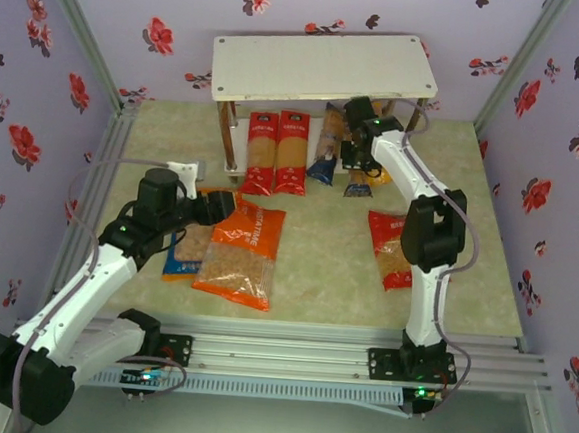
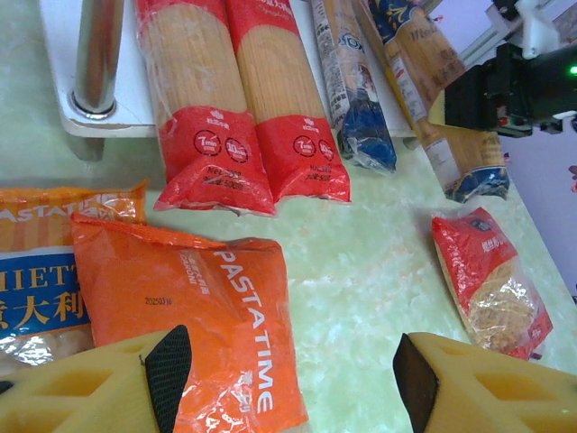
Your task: Place and organize the pasta boxes and bags onto the shelf
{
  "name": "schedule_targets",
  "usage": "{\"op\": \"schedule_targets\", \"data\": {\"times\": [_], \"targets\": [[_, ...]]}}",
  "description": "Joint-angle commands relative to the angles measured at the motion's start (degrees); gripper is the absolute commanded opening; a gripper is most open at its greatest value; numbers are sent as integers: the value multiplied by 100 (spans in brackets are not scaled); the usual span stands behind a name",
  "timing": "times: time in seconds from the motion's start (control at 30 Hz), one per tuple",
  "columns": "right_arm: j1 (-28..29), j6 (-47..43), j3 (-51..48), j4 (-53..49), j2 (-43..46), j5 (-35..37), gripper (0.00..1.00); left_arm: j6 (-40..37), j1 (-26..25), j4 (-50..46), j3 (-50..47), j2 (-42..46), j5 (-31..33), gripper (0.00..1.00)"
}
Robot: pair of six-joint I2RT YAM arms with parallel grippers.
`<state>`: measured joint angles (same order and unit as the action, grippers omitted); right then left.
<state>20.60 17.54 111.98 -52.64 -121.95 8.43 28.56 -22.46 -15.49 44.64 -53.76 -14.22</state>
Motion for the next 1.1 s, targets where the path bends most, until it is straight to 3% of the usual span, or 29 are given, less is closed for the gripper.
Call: {"op": "schedule_targets", "data": {"times": [0.0, 1.07], "targets": [[-47, -119, 509, 286, -147, 141, 0, -140, 80, -113, 124, 85, -70, 65], [106, -339, 1637, 304, -1159, -656, 0, -149, 312, -259, 104, 155, -72, 66]]}}
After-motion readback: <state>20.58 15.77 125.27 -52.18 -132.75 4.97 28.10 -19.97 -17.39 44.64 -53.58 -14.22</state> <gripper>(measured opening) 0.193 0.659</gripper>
